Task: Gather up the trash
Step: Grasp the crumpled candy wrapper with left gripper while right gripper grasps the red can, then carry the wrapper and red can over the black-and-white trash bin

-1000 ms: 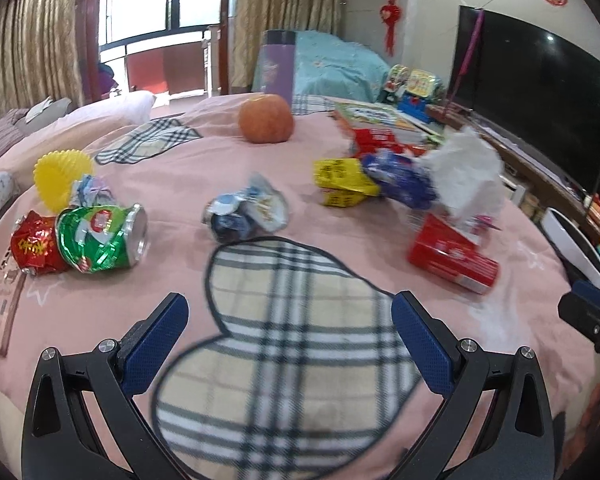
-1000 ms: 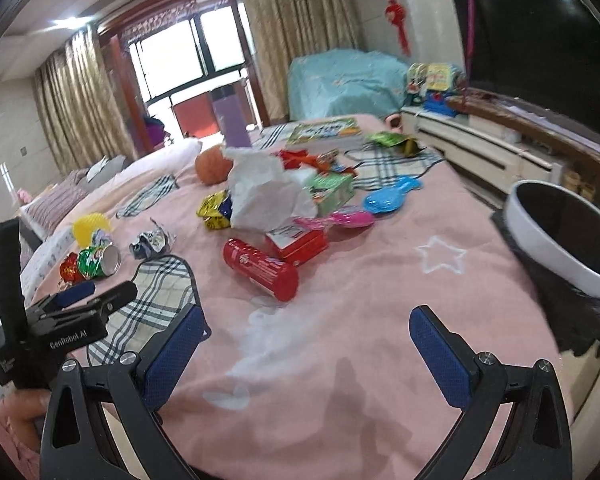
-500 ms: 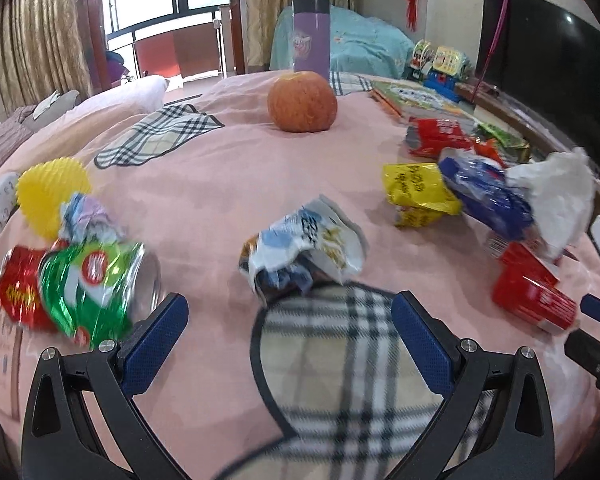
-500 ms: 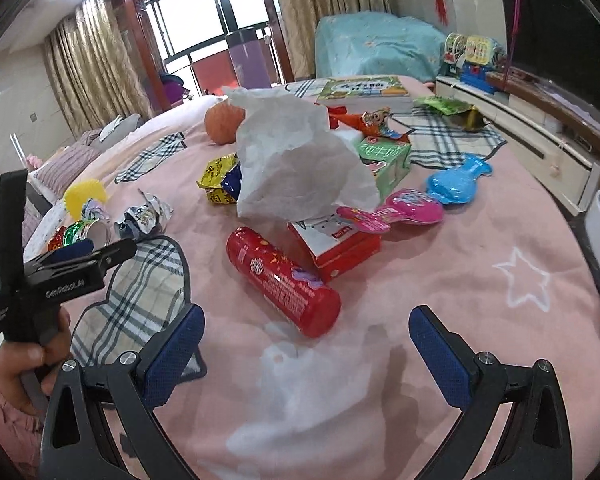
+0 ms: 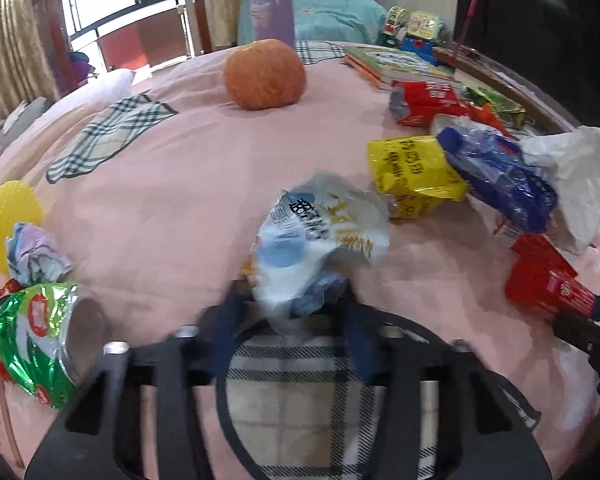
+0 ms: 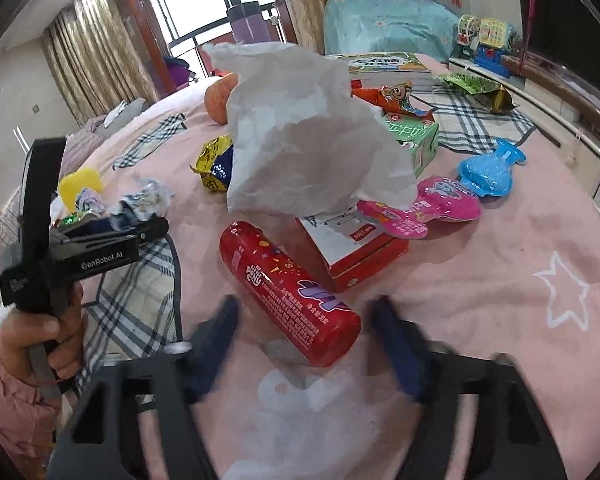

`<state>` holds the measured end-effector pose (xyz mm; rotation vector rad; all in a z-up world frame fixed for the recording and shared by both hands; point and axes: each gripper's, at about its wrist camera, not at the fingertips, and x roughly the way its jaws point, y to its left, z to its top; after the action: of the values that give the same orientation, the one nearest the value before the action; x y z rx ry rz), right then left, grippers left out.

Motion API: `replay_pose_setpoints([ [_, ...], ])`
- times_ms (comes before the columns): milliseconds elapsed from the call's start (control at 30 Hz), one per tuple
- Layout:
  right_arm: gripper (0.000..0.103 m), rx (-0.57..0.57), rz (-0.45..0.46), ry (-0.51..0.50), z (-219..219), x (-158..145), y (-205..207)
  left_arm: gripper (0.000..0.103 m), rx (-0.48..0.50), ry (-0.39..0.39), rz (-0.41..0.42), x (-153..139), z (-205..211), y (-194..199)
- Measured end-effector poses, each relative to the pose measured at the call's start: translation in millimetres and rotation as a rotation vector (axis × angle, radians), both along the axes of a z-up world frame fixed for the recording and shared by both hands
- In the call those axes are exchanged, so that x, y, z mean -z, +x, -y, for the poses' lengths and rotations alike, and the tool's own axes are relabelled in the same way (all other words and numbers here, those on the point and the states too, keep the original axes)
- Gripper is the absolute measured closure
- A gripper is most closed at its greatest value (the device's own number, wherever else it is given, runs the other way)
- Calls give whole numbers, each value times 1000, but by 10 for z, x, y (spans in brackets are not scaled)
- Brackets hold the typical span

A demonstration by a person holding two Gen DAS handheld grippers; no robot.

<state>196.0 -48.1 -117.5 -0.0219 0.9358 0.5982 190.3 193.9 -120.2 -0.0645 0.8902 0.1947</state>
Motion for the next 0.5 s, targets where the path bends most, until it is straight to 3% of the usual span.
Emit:
replay_pose_setpoints([
  [100,59,1,-14,27,41,-2,-16,82,10,-18,13,-24,46,-55],
  [300,68,5,-9,54,153,-28,-179,84,54,-56,54,-104,220,-233],
  [500,69,35,-8,96,368,-88,-306,86,93,-85,97,-222,386,-440],
])
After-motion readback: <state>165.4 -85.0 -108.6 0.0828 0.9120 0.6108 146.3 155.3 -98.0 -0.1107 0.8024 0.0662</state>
